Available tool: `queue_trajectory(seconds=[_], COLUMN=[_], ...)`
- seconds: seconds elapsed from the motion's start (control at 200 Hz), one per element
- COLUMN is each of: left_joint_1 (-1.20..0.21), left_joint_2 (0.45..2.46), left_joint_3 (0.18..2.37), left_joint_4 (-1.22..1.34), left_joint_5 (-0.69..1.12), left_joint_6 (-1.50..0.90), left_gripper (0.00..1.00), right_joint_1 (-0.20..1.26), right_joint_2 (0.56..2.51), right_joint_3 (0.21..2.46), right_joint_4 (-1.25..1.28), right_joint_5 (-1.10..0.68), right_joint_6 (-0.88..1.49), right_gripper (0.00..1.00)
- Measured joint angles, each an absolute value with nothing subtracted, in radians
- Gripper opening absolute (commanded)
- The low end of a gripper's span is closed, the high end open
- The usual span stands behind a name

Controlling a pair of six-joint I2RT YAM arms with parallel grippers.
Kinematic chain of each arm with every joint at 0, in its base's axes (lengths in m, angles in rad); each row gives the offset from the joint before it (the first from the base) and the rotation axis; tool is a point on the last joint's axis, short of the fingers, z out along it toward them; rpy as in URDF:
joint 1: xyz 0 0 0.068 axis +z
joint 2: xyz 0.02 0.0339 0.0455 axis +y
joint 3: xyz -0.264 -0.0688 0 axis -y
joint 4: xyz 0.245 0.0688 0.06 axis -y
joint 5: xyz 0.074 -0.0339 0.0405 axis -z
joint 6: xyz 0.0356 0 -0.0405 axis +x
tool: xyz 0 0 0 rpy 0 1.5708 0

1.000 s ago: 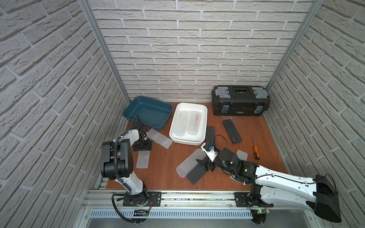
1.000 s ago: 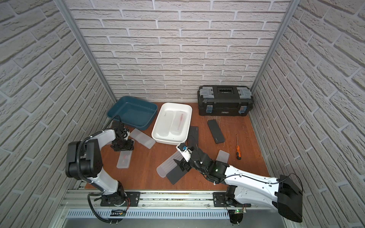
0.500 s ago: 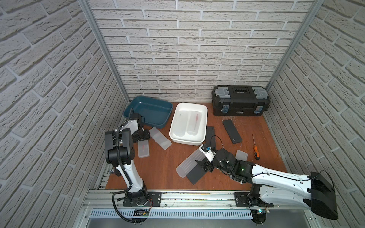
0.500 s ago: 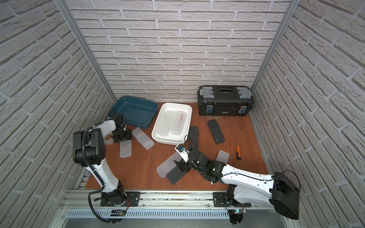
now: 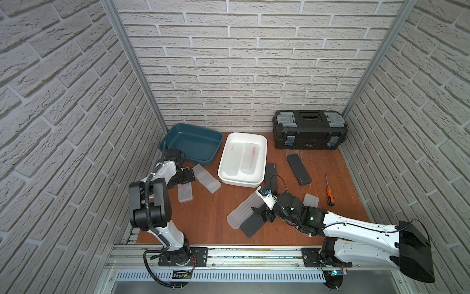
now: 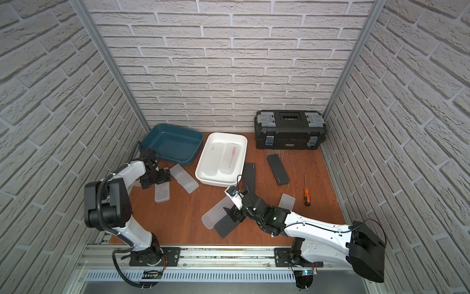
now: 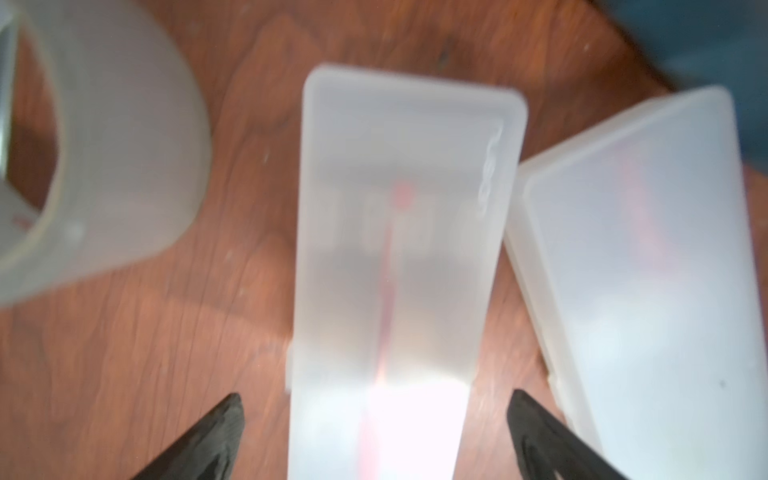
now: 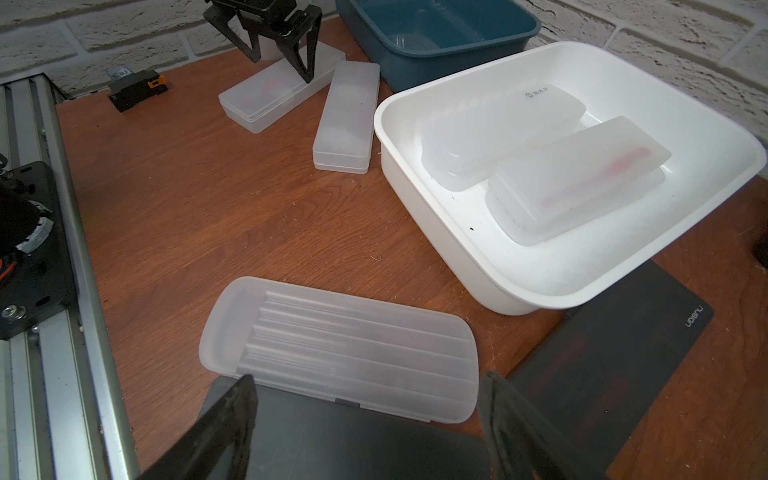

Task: Place the pencil cases by color into the storage box
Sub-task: Pick up the pencil case from the center of the board.

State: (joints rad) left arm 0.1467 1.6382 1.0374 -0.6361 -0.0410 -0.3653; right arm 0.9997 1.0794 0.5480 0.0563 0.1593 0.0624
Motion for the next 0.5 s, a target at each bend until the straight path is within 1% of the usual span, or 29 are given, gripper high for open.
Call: queue_trajectory(seconds=[0.23,0.5], left_joint_1=[0.144,0.127], left_joint_2=[1.607,1.62], left_joint_3=[0.922,0.912], left_joint_4=[-0.61,-0.571], left_joint_5=[-0.049,-0.048], left_joint_6=[-0.387,-0.384], left_gripper=[0.98,0.96], right_joint_1=[1.0,1.0], right_joint_2=[1.079,1.079], right_joint_3=[0.548,0.548], right_joint_4=[0.056,0.056], right_joint_5=[0.152,0.152], right_joint_6=[0.062,0.062], right_gripper=[0.84,0.84])
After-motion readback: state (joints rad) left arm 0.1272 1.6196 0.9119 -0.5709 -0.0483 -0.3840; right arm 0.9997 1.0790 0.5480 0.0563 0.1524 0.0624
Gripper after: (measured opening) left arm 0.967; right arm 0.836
